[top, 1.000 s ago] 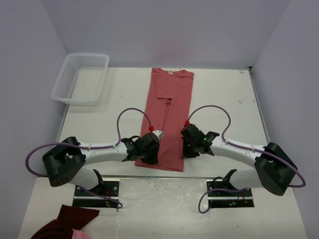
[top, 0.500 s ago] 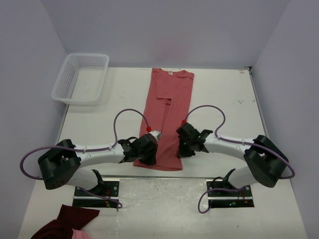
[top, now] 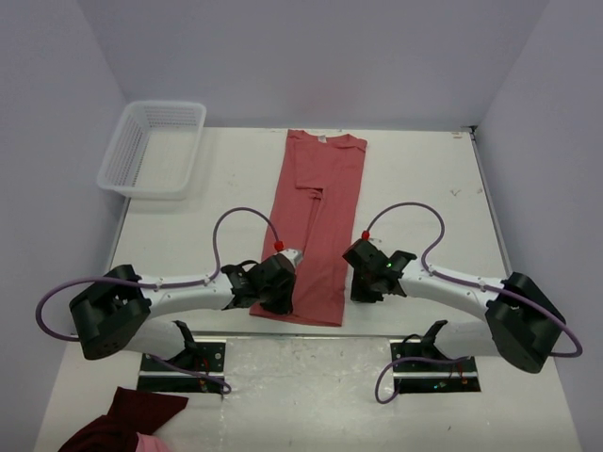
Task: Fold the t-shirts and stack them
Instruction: Rotate the tshirt 90 degrees
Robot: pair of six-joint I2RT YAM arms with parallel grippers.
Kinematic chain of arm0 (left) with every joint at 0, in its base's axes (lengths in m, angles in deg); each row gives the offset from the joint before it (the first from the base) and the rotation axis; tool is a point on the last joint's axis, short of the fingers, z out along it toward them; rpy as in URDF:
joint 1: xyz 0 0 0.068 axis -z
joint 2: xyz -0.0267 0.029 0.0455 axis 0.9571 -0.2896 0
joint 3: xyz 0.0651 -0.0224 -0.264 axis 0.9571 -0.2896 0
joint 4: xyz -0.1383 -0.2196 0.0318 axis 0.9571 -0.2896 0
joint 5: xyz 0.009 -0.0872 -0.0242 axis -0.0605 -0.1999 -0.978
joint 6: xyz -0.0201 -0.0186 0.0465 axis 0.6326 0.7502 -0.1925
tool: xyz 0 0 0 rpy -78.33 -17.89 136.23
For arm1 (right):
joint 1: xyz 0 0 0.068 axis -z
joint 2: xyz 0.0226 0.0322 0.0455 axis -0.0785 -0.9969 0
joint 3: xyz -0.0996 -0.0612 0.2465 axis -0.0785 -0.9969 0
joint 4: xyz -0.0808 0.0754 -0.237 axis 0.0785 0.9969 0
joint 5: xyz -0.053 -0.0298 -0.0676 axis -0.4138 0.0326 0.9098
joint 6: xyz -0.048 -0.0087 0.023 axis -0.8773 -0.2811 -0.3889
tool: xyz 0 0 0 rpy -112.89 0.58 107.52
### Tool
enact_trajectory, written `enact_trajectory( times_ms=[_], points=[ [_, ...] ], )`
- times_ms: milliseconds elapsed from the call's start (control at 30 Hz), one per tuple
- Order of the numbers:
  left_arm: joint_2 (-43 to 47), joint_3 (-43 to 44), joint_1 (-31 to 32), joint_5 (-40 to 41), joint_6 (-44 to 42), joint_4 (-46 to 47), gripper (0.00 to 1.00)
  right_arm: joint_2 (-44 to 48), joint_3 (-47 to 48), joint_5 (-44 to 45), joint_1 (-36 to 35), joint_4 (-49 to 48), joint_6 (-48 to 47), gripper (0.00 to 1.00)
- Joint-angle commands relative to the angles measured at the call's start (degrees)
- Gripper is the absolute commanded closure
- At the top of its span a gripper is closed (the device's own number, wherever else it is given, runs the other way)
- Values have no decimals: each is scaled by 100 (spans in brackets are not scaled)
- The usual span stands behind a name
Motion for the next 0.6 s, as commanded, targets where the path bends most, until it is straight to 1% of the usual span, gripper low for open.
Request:
enact_trajectory(
  times_ms=[0,133,233,267,300,367,400,433,467,500,567],
  points=[
    [-156,-141,34,-37,-19,-47,100,271,-61,264,-105,288,221,100],
    [-201,-194,34,-116,-72,32,100,525,-26,246,-316,271,195,100],
    [-8,-220,87,-143,-81,77,99,623,44,264,-439,288,133,100],
    [123,-229,122,-116,-64,77,96,658,114,272,-474,314,107,100],
    [194,-229,148,-99,-55,68,87,658,158,299,-483,349,107,100],
    [396,-221,218,15,42,-10,79,667,238,343,-492,385,54,100],
    [449,-203,236,33,77,-55,72,658,273,378,-492,411,45,100],
    [493,-133,280,68,190,-212,68,658,299,378,-492,411,28,100],
    [581,-72,420,77,261,-292,65,649,308,378,-492,411,10,100],
    [625,-19,517,251,314,-353,62,649,317,387,-492,411,10,100],
    [713,270,771,454,498,-634,58,605,326,352,-501,350,-25,100]
  ],
)
